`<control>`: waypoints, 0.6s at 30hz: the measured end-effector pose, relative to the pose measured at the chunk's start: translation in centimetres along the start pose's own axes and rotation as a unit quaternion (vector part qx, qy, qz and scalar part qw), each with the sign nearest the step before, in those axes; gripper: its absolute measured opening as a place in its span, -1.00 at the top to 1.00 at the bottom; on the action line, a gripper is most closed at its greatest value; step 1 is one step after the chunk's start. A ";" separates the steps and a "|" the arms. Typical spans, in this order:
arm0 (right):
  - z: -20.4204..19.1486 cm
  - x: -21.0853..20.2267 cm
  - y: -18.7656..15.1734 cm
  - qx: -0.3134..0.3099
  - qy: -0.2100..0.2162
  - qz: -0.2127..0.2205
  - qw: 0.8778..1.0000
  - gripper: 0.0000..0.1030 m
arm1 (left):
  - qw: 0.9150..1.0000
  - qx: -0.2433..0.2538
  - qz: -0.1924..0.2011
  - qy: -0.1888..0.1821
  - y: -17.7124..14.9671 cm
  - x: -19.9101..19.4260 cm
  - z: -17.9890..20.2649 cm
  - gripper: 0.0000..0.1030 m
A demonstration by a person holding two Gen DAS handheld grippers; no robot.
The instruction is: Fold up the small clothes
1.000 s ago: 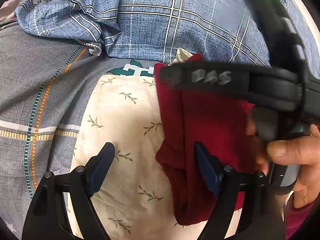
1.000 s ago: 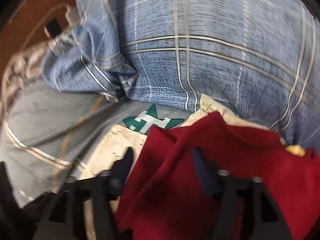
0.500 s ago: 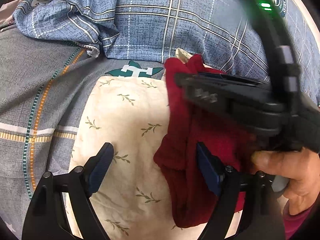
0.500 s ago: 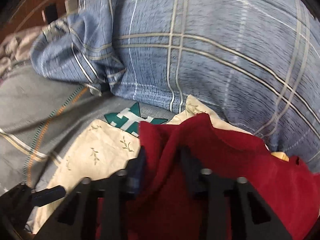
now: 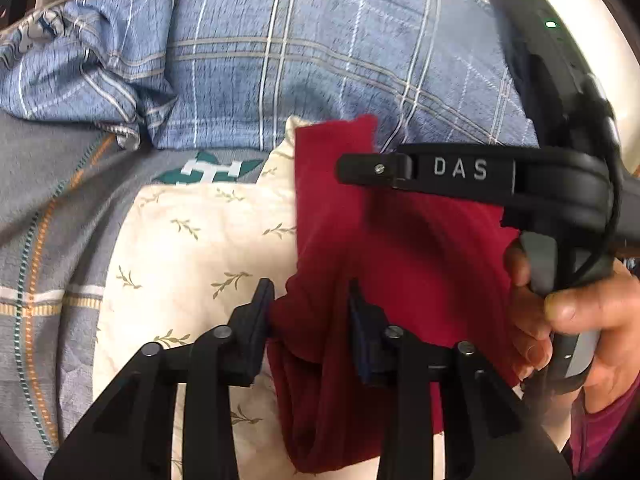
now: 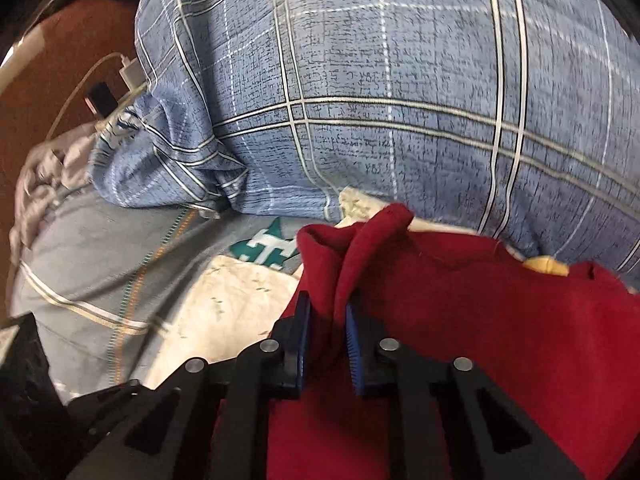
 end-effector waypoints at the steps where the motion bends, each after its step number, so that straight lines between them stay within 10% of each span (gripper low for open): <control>1: 0.1 -0.2 0.1 0.009 0.007 -0.003 1.000 0.27 | 1.000 0.000 0.004 -0.005 0.1 -0.2 0.1 0.43; 4: -0.2 -0.2 0.4 0.012 0.023 0.004 1.000 -0.42 | 1.000 0.013 0.015 -0.014 0.2 -0.9 0.8 0.45; 10: -2.6 2.9 1.1 -0.027 0.011 -0.038 0.999 -0.41 | 0.999 0.030 0.019 -0.017 0.2 -1.2 1.3 0.45; 12: -3.1 4.1 1.0 -0.046 -0.013 -0.047 0.998 -0.06 | 0.999 0.031 0.016 -0.018 0.1 -1.3 1.2 0.45; 13: -3.2 4.2 0.9 -0.055 -0.037 -0.043 0.997 0.43 | 0.999 0.031 0.012 -0.014 0.1 -1.3 1.1 0.43; 18: -1.4 2.8 0.3 -0.035 -0.023 -0.016 0.999 0.63 | 0.999 0.043 -0.013 0.027 -1.1 -0.9 0.7 -0.38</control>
Point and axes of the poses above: each gripper's, at about its wrist camera, not at the fingertips, and x roughly the way its jaws point, z to its right, y to its top, the point moved 1 cm from there along x, roughly the way its jaws point, and after that the axes turned 4 degrees about -z, right-handed, at the moved point
